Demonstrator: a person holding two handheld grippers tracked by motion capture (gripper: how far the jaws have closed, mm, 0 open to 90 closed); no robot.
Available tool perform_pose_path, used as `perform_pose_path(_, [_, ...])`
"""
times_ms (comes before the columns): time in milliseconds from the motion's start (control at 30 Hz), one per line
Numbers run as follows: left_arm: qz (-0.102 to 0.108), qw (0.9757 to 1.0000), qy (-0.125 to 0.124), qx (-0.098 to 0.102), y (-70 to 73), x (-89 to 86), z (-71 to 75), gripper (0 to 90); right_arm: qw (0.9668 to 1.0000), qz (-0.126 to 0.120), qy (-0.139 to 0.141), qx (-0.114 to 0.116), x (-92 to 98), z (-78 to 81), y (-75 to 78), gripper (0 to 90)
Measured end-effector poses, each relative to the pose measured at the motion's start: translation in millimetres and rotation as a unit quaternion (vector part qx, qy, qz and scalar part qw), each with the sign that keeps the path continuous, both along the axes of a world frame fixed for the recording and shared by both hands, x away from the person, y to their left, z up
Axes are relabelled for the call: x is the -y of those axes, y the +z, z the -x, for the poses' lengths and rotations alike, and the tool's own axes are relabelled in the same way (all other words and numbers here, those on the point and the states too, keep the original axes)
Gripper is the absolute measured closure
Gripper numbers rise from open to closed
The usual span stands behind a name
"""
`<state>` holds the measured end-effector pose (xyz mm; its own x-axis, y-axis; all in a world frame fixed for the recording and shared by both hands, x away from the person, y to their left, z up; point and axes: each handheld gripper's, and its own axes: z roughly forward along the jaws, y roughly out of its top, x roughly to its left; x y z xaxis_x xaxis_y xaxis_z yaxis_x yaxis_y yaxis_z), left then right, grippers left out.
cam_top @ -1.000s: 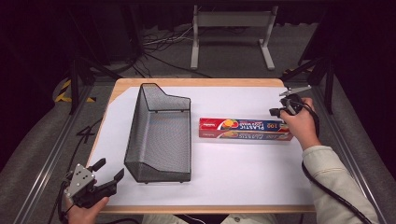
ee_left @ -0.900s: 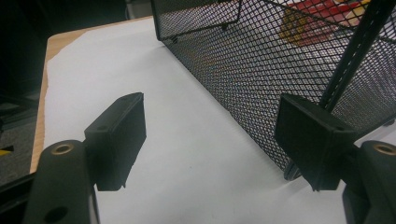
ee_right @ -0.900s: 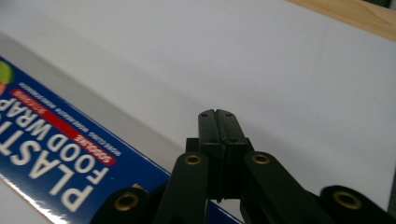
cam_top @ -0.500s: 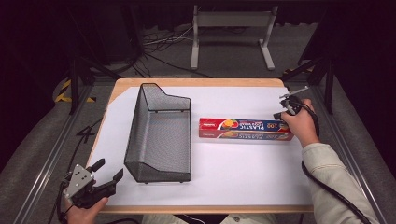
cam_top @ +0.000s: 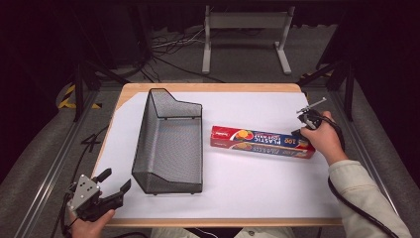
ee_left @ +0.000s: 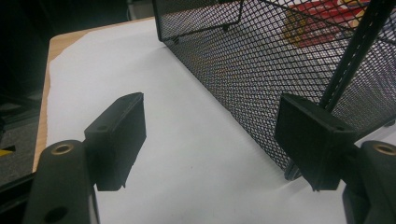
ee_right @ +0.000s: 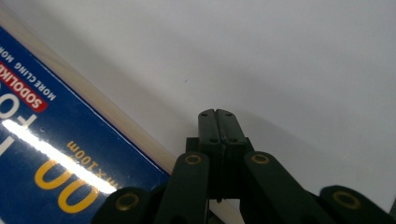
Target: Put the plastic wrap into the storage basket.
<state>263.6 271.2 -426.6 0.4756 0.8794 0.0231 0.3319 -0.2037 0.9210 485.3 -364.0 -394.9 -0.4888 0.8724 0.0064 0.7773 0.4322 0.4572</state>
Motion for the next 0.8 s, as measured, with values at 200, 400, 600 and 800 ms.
perform_pose_path(200, [-0.002, 1.0000, -0.001, -0.001, 0.4, 1.8, -0.8, 25.7, 0.9998, -0.014, 0.016, -0.002, 0.0, 25.3, -1.1, 90.0])
perform_pose_path(400, [-0.002, 1.0000, -0.001, -0.002, 0.3, 2.2, -1.9, 25.7, 0.9993, -0.029, 0.024, -0.003, -2.5, 48.7, -2.3, 90.0])
perform_pose_path(600, [-0.002, 1.0000, -0.003, -0.004, -0.2, 2.6, -2.5, 25.7, 0.9984, -0.042, 0.035, -0.016, -6.6, 66.8, -2.7, 90.0])
perform_pose_path(800, [-0.002, 1.0000, -0.003, -0.003, -0.2, 2.6, -2.9, 25.7, 0.9969, -0.053, 0.048, -0.034, -11.6, 80.2, -3.8, 90.0])
